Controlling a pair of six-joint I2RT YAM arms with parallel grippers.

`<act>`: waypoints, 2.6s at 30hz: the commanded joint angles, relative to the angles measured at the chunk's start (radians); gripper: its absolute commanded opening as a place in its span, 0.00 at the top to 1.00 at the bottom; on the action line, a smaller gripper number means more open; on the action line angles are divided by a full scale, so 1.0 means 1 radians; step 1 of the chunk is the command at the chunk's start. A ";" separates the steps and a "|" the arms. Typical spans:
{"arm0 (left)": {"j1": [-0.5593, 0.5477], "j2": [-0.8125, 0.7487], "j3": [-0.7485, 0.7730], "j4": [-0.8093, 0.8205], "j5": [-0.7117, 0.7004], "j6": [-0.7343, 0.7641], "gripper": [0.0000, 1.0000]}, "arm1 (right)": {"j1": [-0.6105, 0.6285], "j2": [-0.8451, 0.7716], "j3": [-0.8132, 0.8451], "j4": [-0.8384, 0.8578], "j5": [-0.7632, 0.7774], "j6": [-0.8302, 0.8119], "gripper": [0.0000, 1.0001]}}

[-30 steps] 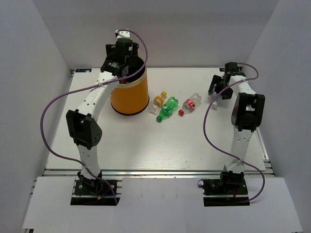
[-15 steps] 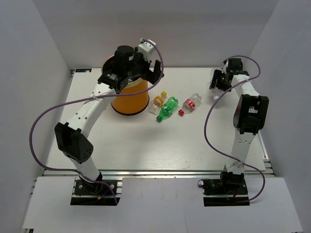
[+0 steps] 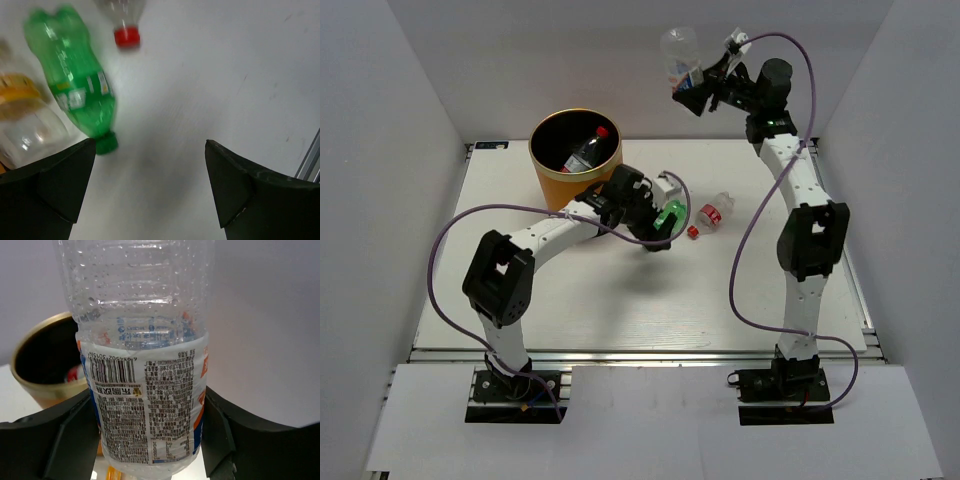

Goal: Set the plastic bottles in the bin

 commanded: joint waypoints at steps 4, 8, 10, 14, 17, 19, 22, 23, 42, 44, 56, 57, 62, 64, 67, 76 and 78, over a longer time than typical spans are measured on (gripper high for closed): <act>-0.032 -0.164 -0.249 0.079 -0.076 0.006 0.00 | 0.124 0.202 0.299 0.475 -0.101 0.317 1.00; -0.061 -0.233 -0.321 0.106 -0.105 -0.040 0.00 | 0.213 0.229 0.295 0.515 -0.076 0.309 1.00; -0.070 -0.256 -0.355 0.107 -0.128 -0.054 0.00 | 0.263 0.255 0.306 0.538 -0.074 0.311 1.00; -0.090 -0.324 -0.404 0.085 -0.160 -0.083 0.00 | 0.337 0.269 0.330 0.591 -0.013 0.315 1.00; -0.099 -0.371 -0.435 0.074 -0.183 -0.095 0.00 | 0.381 0.272 0.329 0.602 0.021 0.303 1.00; -0.109 -0.390 -0.464 0.074 -0.198 -0.120 0.00 | 0.406 0.283 0.306 0.591 0.054 0.315 1.00; -0.118 -0.418 -0.494 0.085 -0.231 -0.147 0.00 | 0.424 0.285 0.242 0.585 0.084 0.312 0.41; -0.118 -0.431 -0.494 0.094 -0.241 -0.158 0.00 | 0.427 0.285 0.232 0.578 0.094 0.309 0.27; -0.136 -0.113 -0.232 0.235 -0.395 -0.020 0.00 | 0.160 -0.085 -0.057 0.117 0.363 -0.045 1.00; -0.136 -0.059 -0.192 0.264 -0.415 0.000 0.00 | 0.119 -0.166 -0.192 0.026 0.384 -0.095 1.00; -0.145 0.250 0.099 0.169 -0.539 0.074 0.00 | -0.137 -0.571 -0.829 -0.131 0.366 -0.294 0.36; -0.145 0.260 0.108 0.169 -0.528 0.064 0.00 | -0.143 -0.576 -0.841 -0.131 0.355 -0.294 0.36; -0.145 0.270 0.089 0.179 -0.517 0.054 0.00 | -0.194 -0.545 -0.840 -0.165 0.300 -0.307 0.40; -0.145 0.288 0.079 0.179 -0.517 0.043 0.01 | -0.195 -0.512 -0.808 -0.182 0.288 -0.312 0.40; -0.145 0.314 0.079 0.179 -0.505 0.025 0.05 | -0.197 -0.469 -0.760 -0.232 0.254 -0.381 0.23; -0.176 0.291 0.132 0.078 -0.436 0.005 0.73 | -0.223 -0.403 -0.707 -0.366 -0.046 -0.775 0.11; -0.185 0.233 0.150 0.068 -0.436 0.005 0.76 | -0.231 -0.386 -0.674 -0.399 -0.111 -0.882 0.11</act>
